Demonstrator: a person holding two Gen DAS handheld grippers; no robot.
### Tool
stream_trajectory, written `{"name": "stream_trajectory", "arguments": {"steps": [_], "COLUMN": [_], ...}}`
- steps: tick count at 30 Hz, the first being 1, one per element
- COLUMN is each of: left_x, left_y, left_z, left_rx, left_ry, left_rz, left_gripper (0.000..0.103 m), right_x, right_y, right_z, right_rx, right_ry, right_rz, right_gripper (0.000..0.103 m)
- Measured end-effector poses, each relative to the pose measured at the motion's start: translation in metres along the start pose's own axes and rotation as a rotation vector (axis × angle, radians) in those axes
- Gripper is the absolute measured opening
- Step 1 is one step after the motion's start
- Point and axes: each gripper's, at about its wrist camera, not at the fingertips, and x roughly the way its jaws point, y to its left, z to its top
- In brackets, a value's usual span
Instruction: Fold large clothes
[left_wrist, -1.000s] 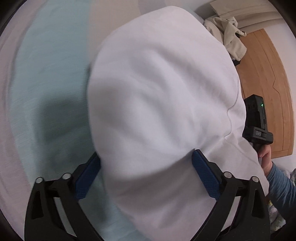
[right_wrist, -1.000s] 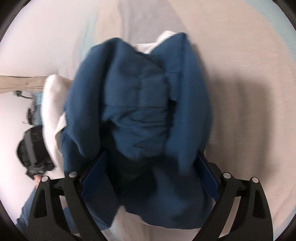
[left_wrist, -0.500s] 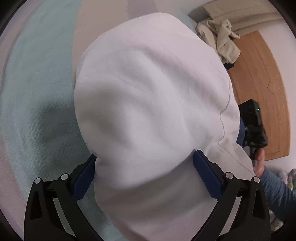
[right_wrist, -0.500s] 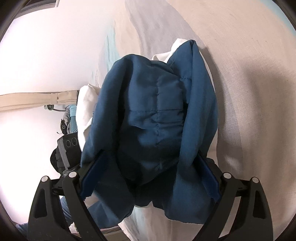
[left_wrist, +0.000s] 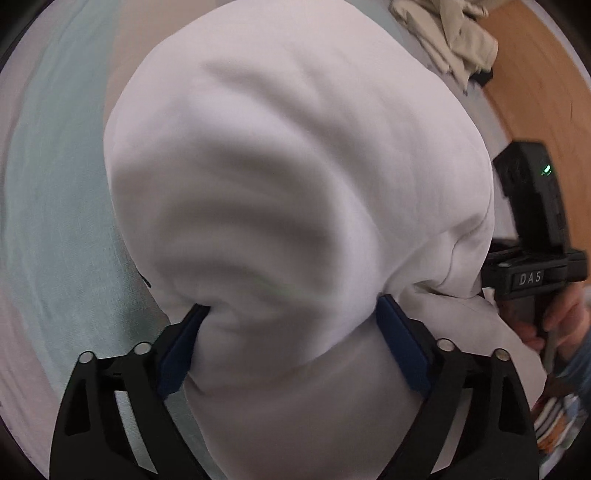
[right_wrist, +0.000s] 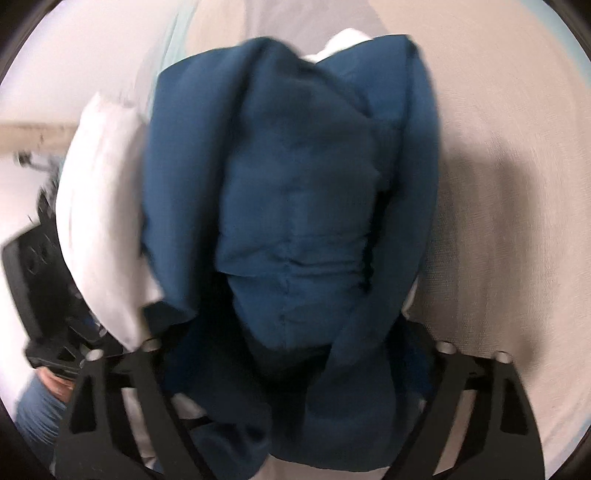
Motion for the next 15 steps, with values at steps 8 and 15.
{"name": "stream_trajectory", "arguments": {"steps": [8, 15], "left_x": [-0.007, -0.026], "left_y": [-0.024, -0.044], "left_z": [-0.002, -0.008], "left_rx": [0.080, 0.114], "left_ry": [-0.018, -0.059], "left_rz": [0.071, 0.098], "left_gripper": [0.051, 0.040], "right_x": [-0.007, -0.033], "right_y": [0.024, 0.035], "right_z": [-0.005, -0.020], "right_rx": [-0.128, -0.154], "right_ry": [-0.029, -0.102], "right_rz": [-0.145, -0.096], "right_gripper": [0.026, 0.022]}}
